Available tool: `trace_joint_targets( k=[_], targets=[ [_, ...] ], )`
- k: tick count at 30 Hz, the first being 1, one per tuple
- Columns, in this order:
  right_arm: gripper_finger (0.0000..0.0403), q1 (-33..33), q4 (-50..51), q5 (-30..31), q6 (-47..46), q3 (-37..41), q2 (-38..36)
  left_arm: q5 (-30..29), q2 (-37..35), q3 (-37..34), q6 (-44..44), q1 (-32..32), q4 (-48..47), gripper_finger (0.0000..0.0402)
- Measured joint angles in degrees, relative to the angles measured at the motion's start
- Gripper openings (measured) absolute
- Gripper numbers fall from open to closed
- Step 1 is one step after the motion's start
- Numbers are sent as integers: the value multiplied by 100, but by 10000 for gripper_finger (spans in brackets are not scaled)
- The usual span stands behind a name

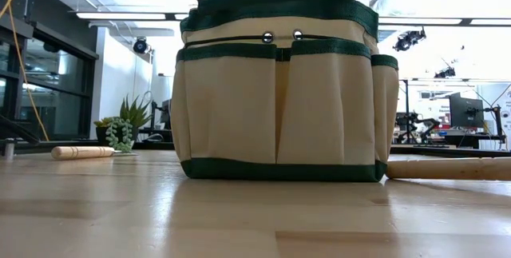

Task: Pick & Place Garden tools in Gardening bag
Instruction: Put the brown trowel into the white gardening bag

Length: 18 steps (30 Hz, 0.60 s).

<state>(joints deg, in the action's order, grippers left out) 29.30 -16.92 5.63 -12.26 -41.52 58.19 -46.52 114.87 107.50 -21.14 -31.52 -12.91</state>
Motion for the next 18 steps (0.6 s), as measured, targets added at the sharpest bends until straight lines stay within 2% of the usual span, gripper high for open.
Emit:
trace_joint_targets(
  k=[9, 18],
  targets=[
    [193, 4, -768, -170, -77, 0, 750, 59, 1, 0, 142, 6, 186, 65],
    [193, 101, -1303, -145, -139, 0, 987, 52, 2, 0, 142, 4, 231, 65]
  ],
)
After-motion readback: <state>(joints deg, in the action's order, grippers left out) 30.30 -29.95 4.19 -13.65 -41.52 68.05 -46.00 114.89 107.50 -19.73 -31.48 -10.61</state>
